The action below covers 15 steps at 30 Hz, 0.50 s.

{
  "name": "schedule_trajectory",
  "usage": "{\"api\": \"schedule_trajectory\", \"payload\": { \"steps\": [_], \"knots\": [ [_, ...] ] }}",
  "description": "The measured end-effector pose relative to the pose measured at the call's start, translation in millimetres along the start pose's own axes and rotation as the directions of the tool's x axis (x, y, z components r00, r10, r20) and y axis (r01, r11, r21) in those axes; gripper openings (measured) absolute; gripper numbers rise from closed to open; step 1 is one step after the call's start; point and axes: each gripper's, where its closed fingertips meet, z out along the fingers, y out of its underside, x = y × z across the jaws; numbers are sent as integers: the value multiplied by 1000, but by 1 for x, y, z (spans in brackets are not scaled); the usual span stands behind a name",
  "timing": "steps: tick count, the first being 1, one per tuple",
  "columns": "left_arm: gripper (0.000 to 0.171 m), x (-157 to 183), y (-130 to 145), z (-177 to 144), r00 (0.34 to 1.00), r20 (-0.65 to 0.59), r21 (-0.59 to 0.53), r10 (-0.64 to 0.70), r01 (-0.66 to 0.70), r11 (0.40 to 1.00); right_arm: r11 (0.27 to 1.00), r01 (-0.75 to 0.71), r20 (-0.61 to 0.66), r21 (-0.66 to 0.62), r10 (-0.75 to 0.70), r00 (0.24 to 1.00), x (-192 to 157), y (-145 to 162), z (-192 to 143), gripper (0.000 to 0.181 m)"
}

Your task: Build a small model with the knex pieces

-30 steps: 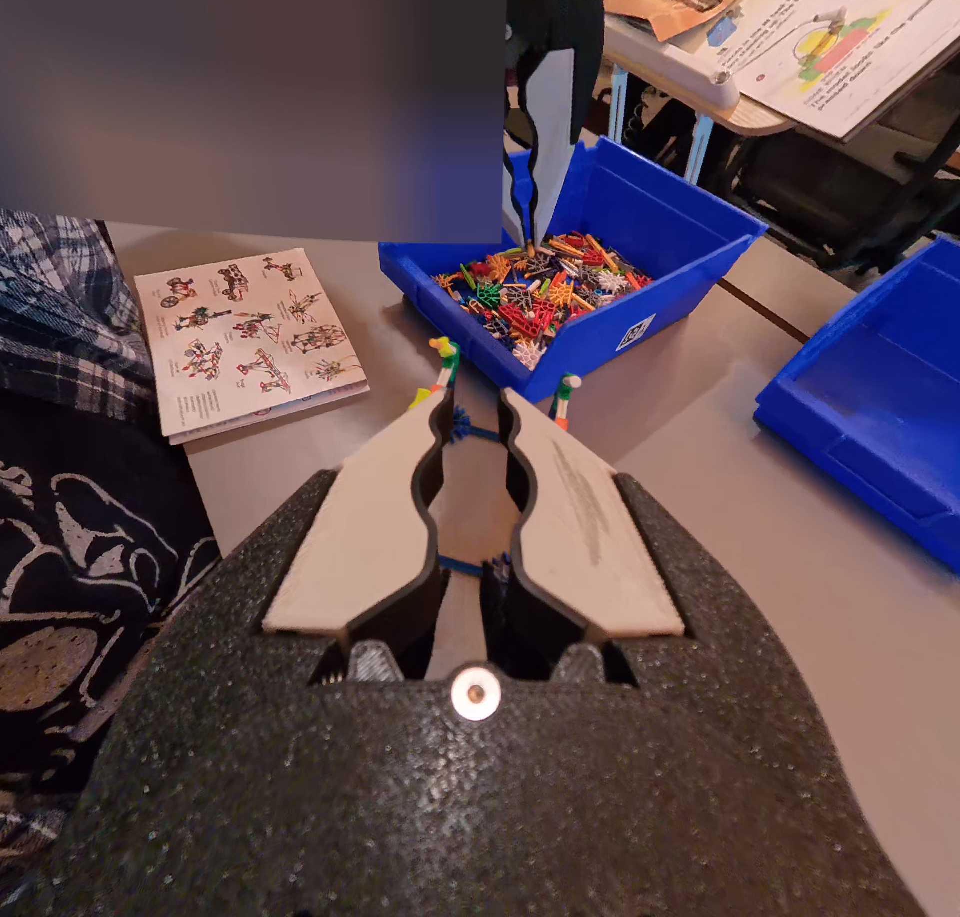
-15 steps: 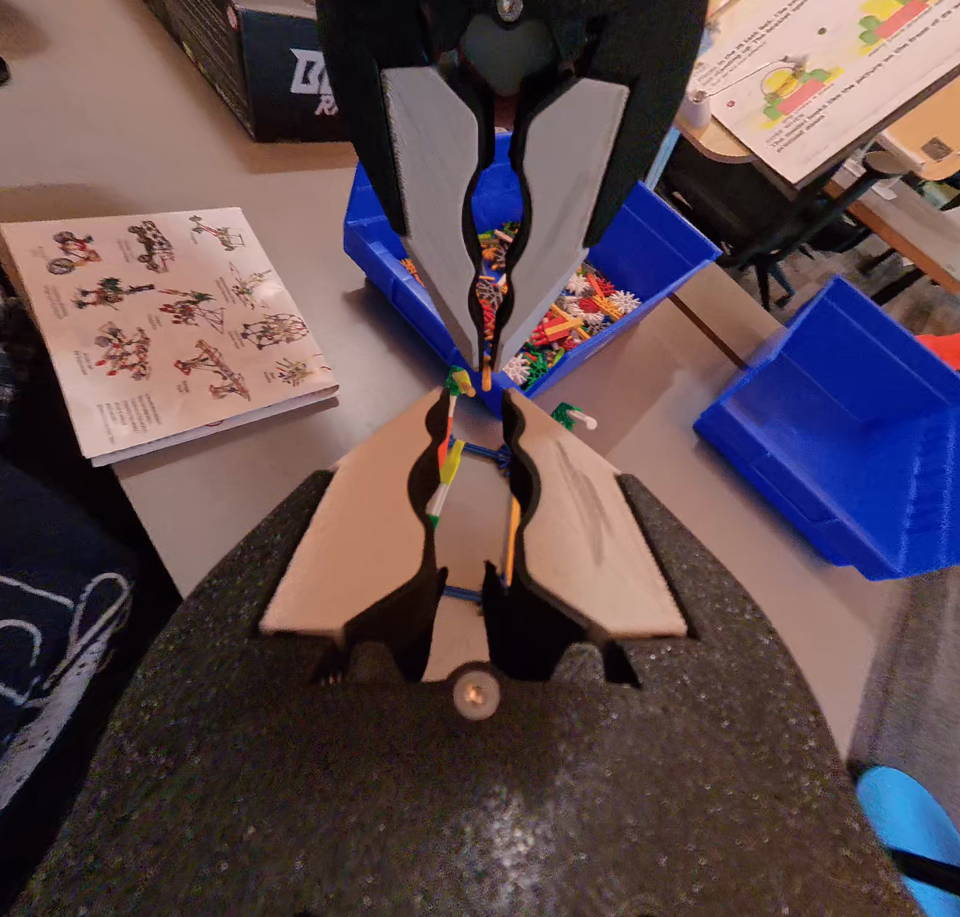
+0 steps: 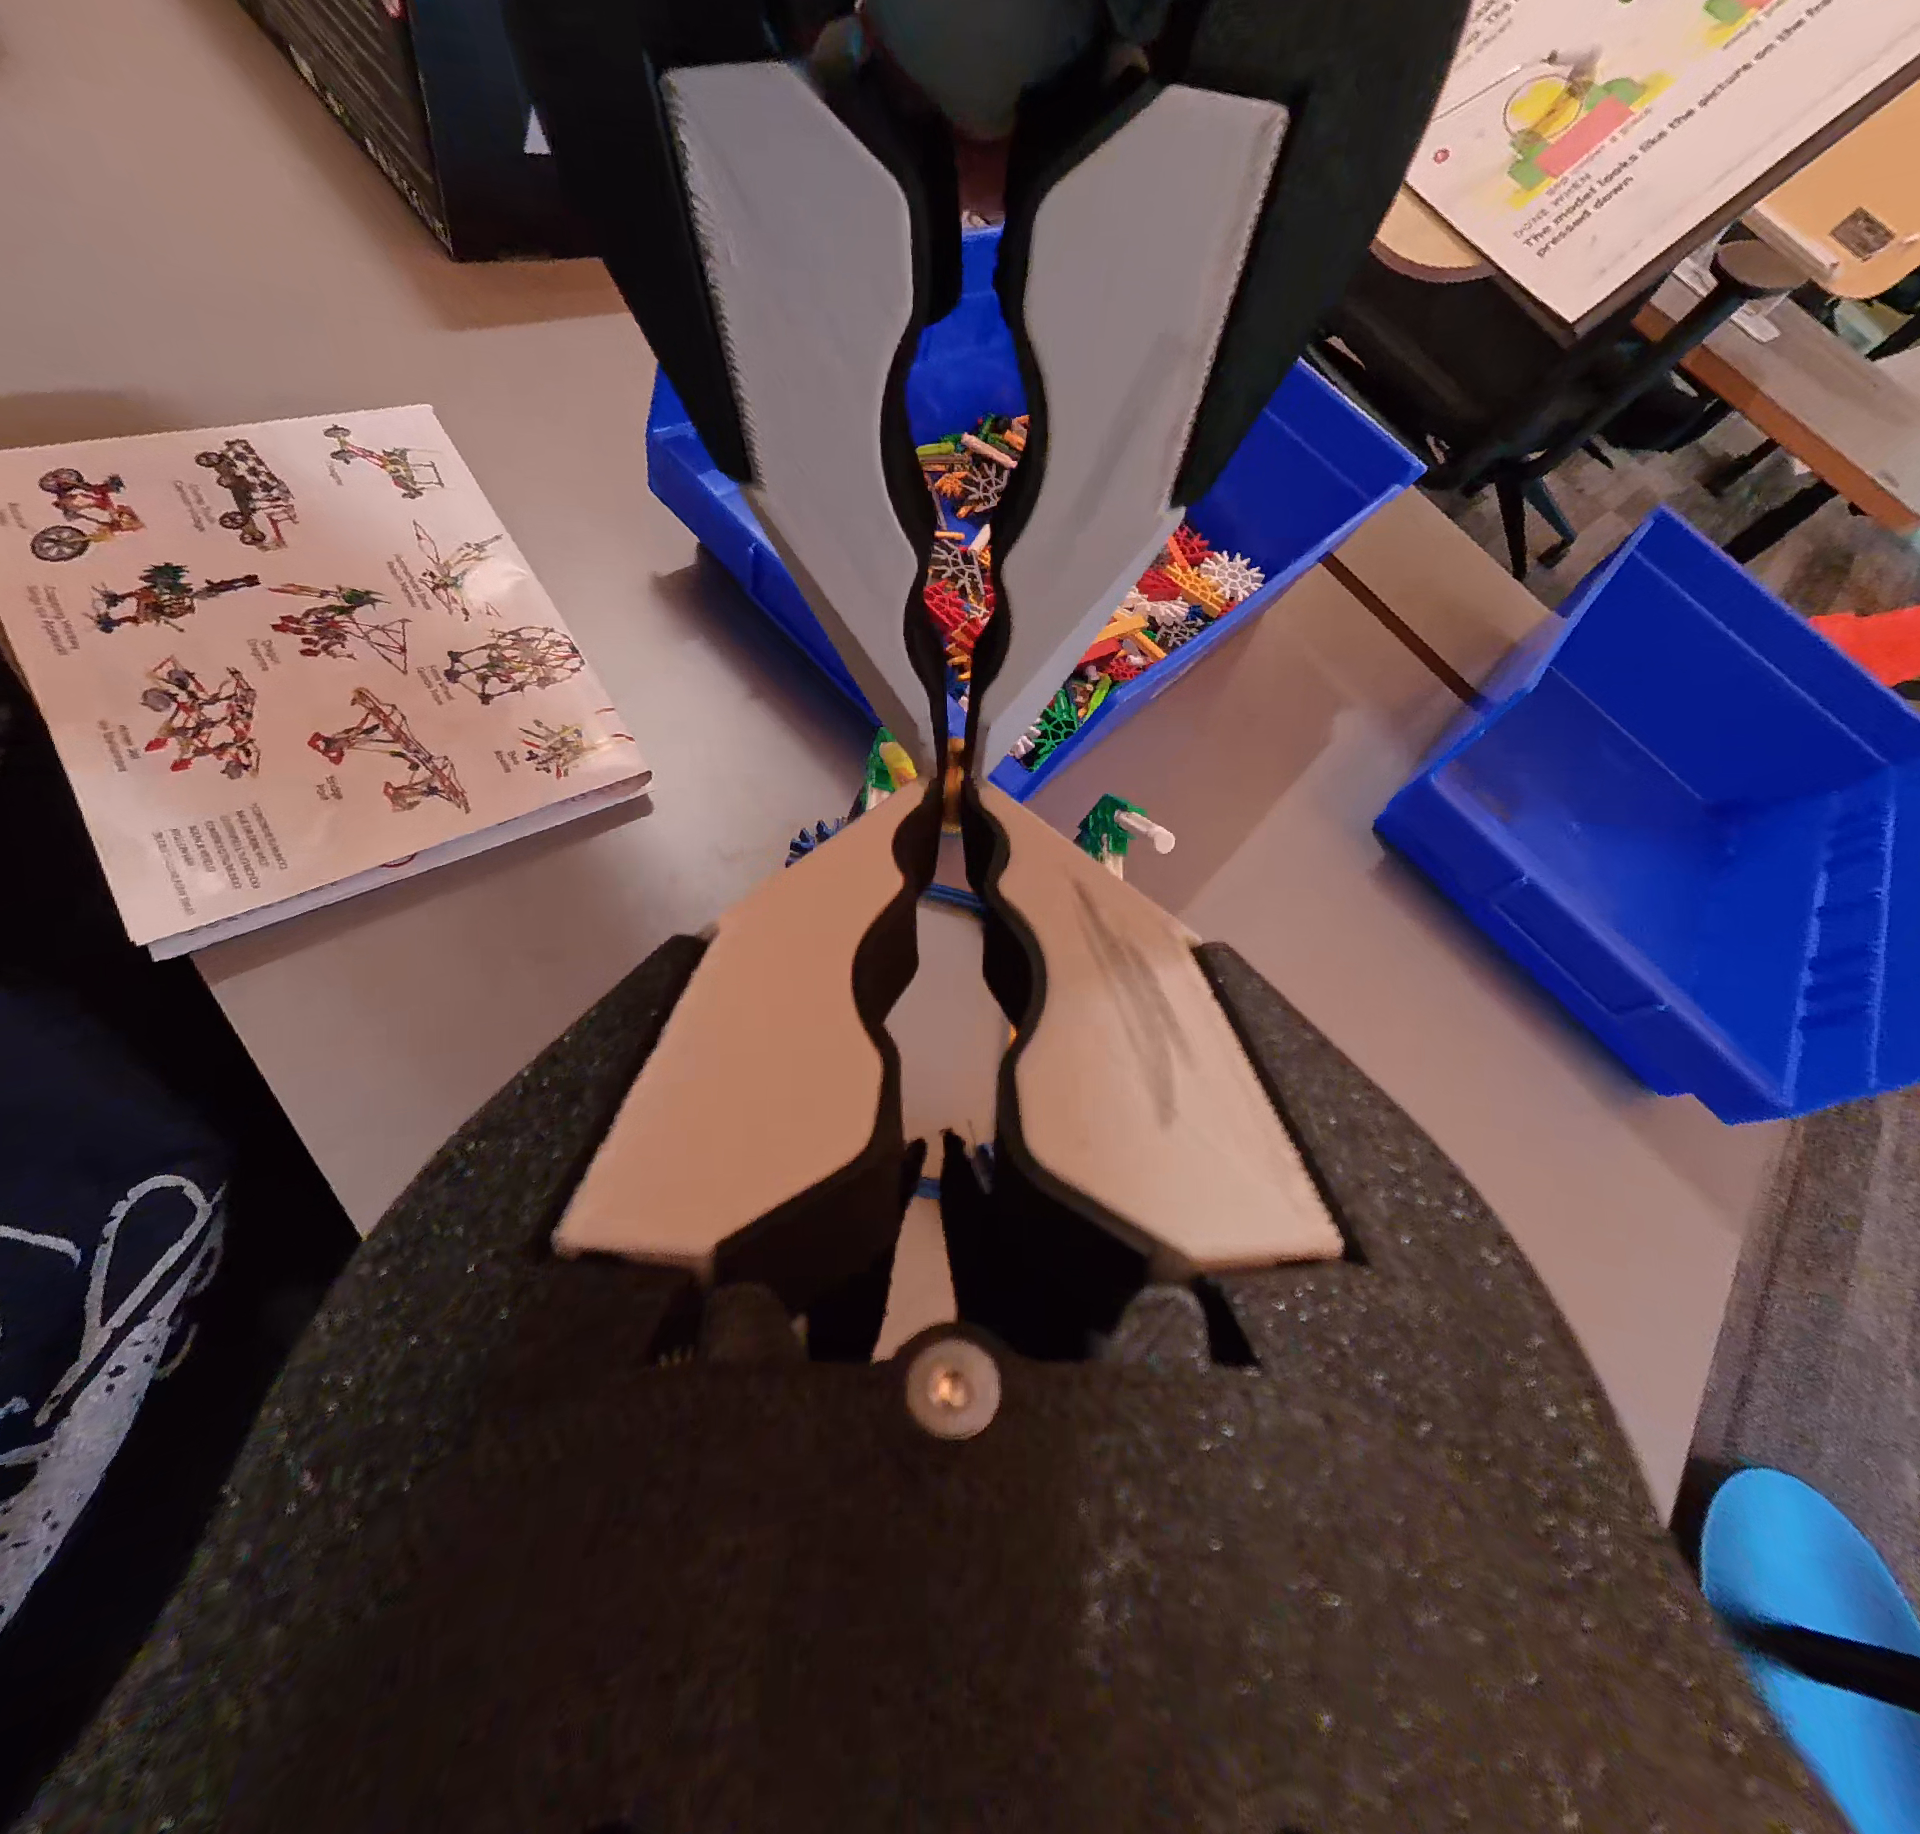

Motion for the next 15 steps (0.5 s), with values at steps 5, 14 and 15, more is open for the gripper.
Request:
{"api": "schedule_trajectory", "payload": {
  "steps": [5,14,15],
  "knots": [
    [1,-3,0,-1,1000,2,6,-7,7,1000,1000,-18,3,1,18,1000,2,1,0,5],
    [1,-5,-3,1,1000,4,-3,11,-11,1000,999,-30,17,-11,30,999,4,5,1,3],
    [1,-5,-3,1,1000,2,0,12,-12,1000,999,-37,17,-7,37,999,4,6,1,3]
  ]
}}
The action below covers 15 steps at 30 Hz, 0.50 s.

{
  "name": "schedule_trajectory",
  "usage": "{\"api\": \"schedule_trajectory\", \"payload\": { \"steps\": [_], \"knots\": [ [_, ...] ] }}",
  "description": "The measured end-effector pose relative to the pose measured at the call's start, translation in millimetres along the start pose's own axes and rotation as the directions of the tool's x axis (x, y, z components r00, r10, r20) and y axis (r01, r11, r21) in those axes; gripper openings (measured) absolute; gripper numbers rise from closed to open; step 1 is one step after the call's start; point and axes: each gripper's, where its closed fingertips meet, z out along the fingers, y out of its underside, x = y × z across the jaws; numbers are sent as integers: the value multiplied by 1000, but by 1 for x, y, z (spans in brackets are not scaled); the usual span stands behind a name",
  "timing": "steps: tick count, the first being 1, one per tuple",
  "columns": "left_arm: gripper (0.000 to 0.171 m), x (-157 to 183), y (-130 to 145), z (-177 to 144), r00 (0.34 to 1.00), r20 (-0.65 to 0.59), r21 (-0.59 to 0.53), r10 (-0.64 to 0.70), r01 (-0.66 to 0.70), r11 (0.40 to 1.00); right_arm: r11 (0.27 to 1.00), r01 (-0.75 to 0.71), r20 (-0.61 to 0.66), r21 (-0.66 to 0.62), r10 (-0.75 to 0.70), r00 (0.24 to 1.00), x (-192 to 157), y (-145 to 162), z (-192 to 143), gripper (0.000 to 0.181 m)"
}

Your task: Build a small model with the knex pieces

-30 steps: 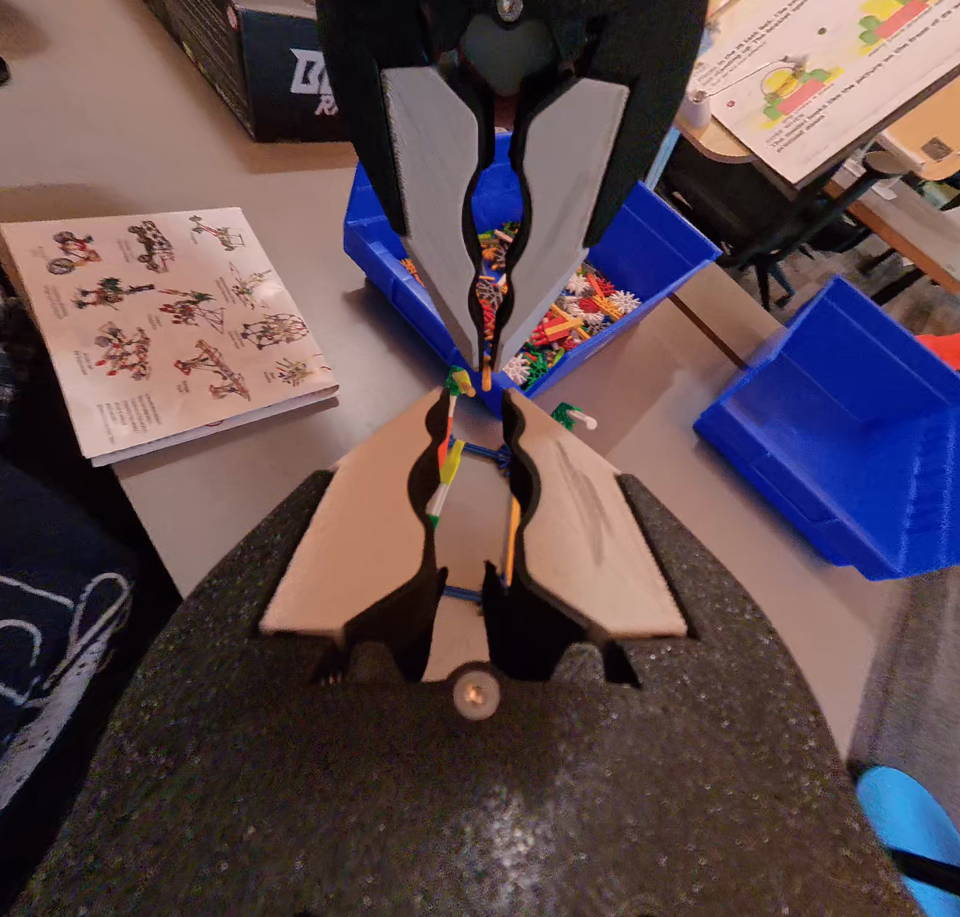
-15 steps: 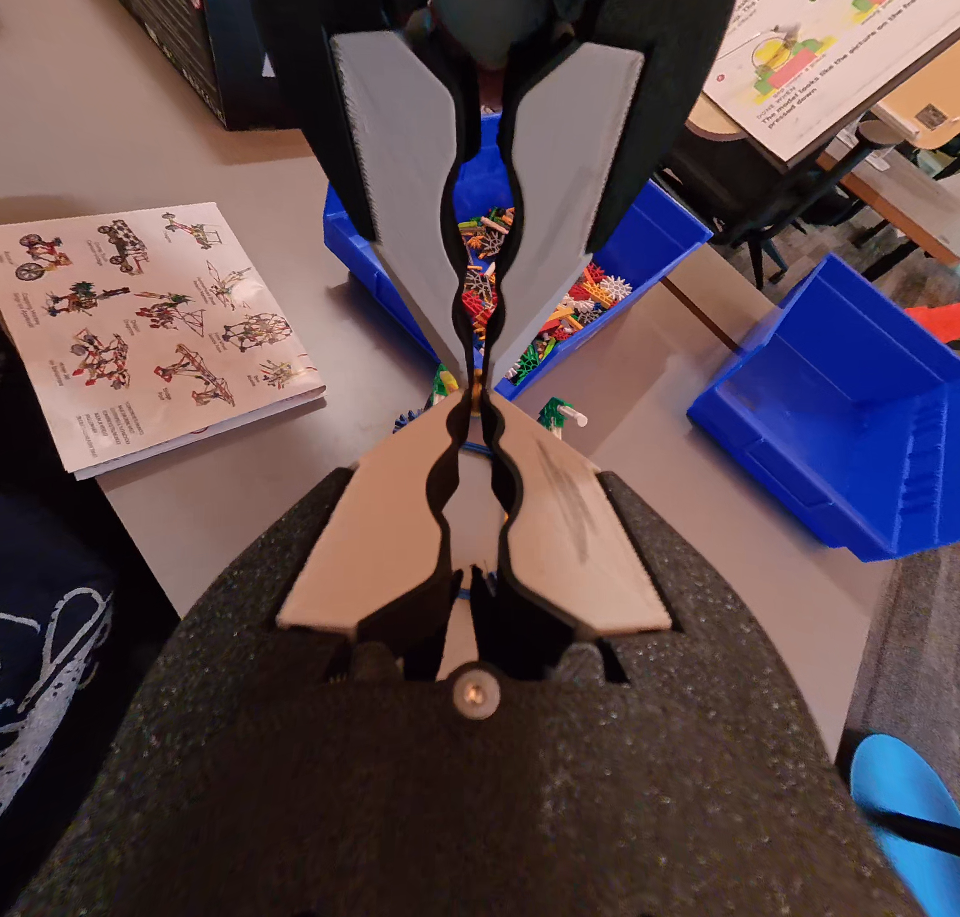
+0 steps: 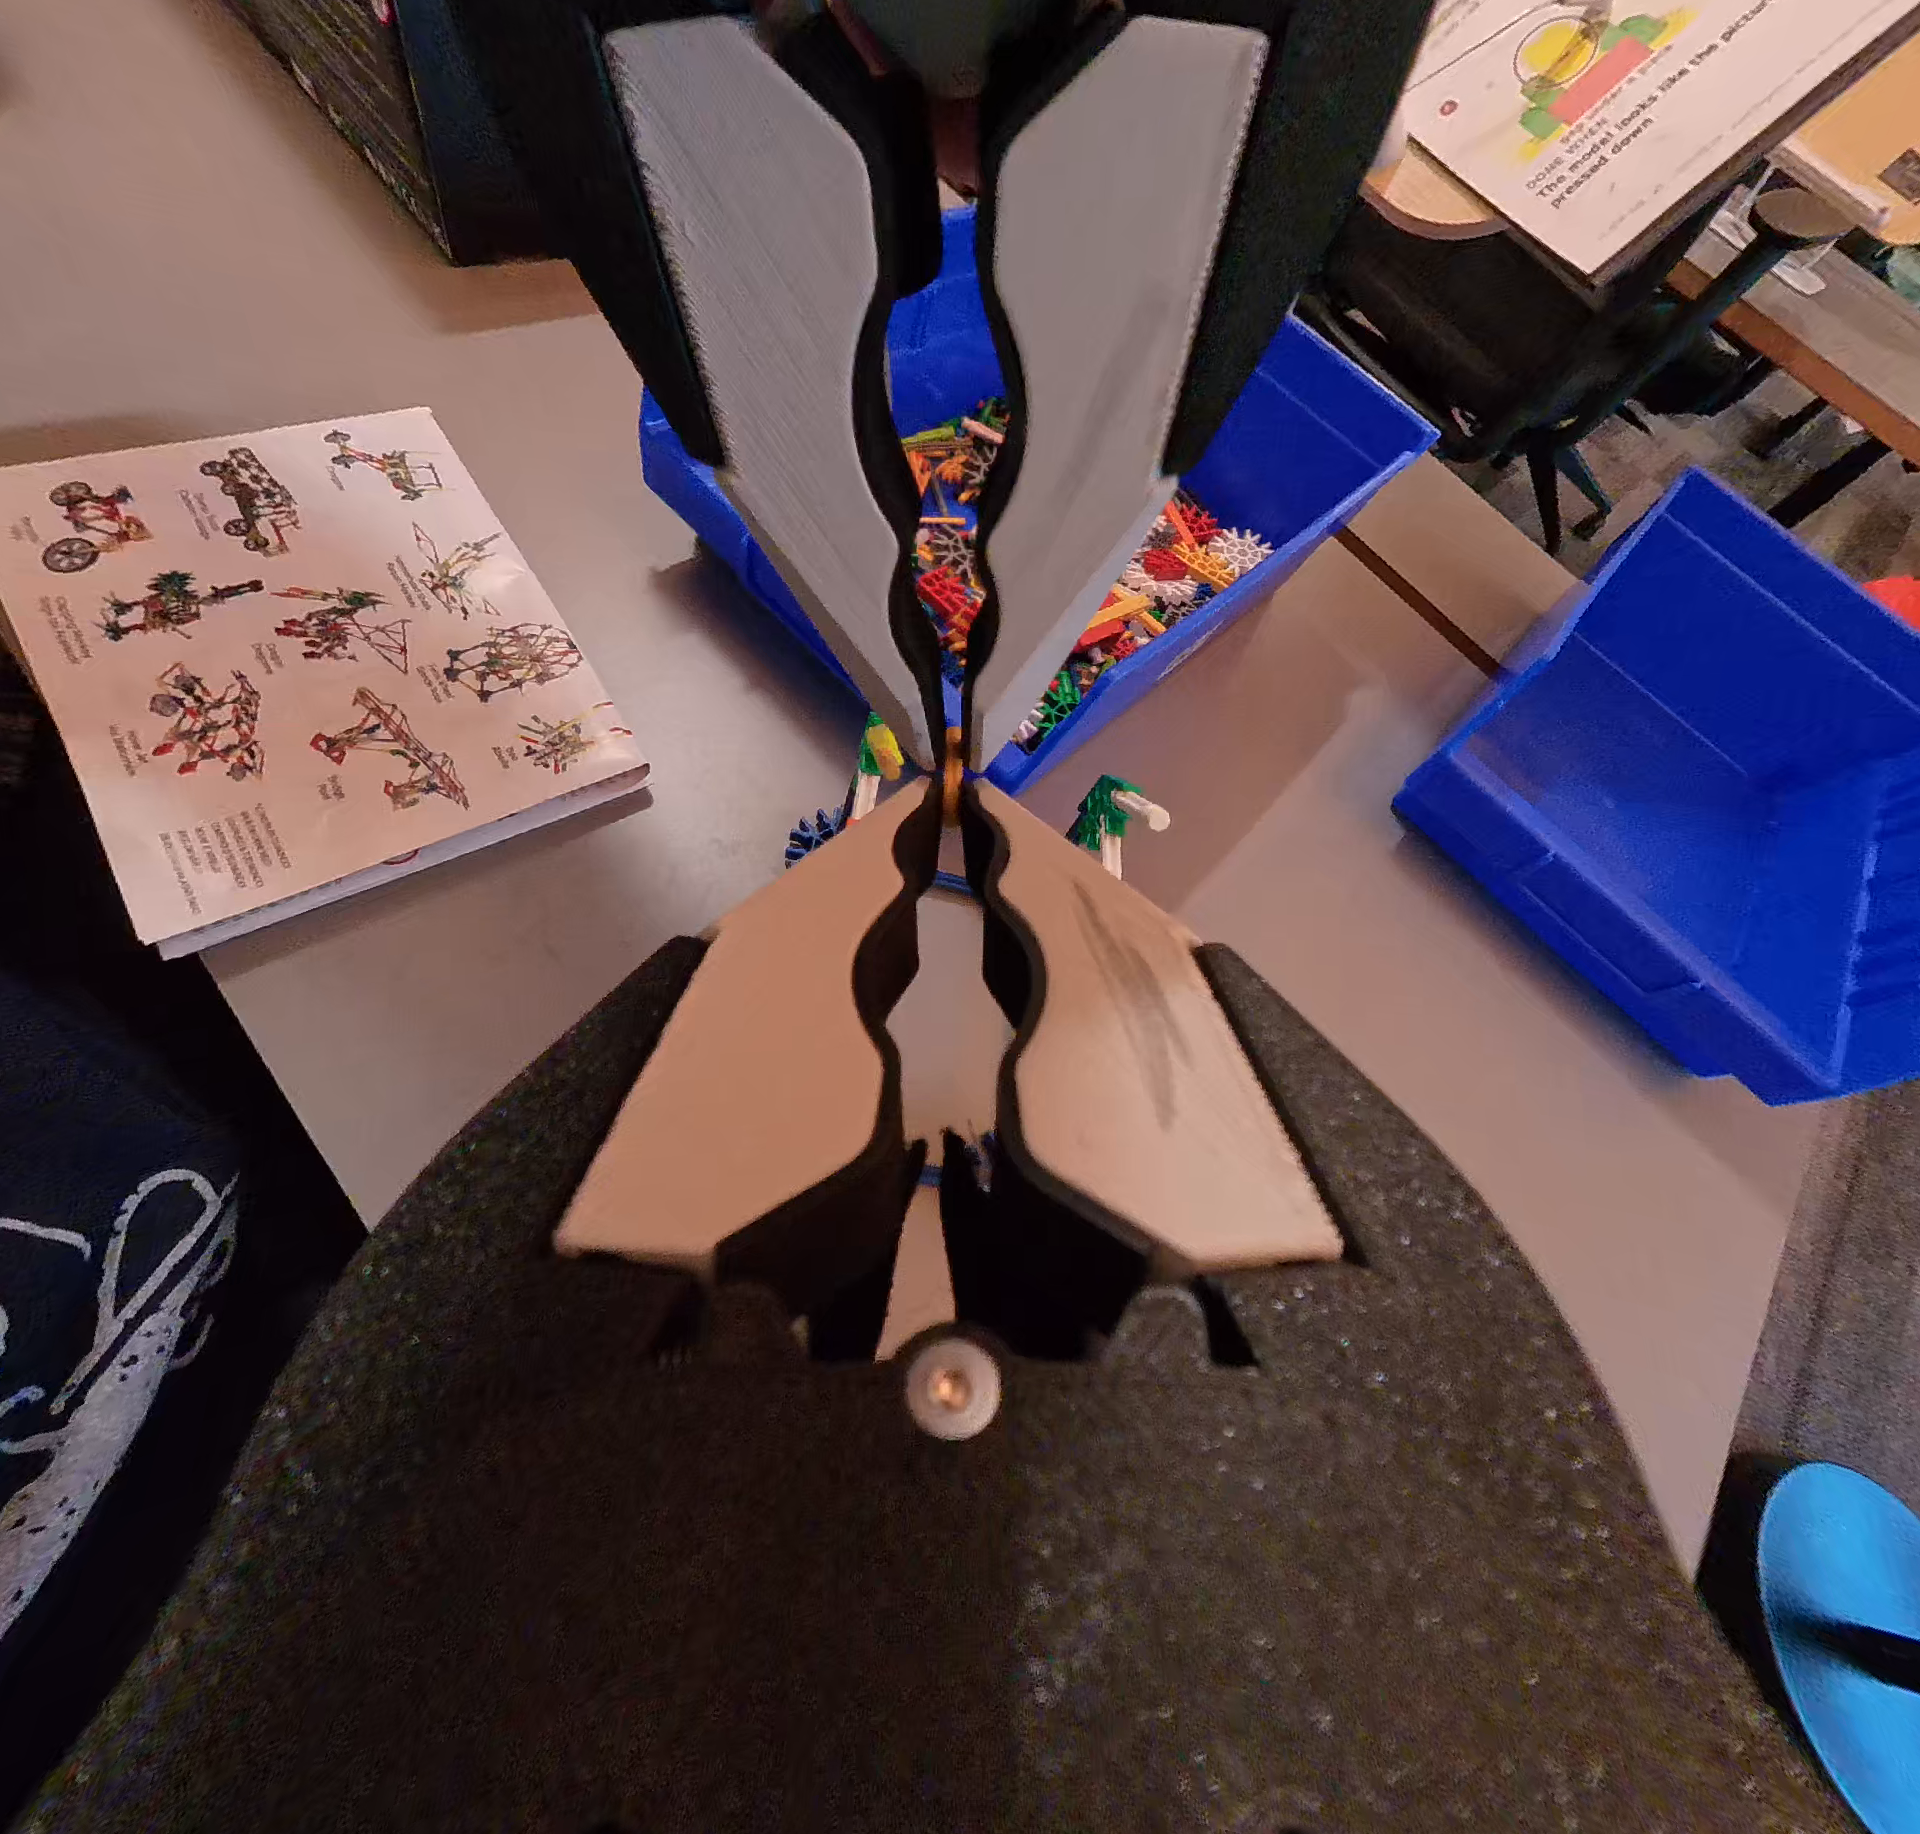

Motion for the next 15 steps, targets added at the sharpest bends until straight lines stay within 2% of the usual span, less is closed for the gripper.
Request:
{"api": "schedule_trajectory", "payload": {
  "steps": [6,11,15],
  "knots": [
    [2,-2,-4,-1,1000,6,38,-15,15,999,994,-92,31,66,91,995,1,0,-5,2],
    [14,-4,-4,2,999,16,69,-41,40,997,970,-197,69,140,189,980,4,-1,-11,2],
    [1,-3,-6,5,999,24,105,-44,41,994,956,-237,103,170,222,970,1,-2,-11,2]
  ]
}}
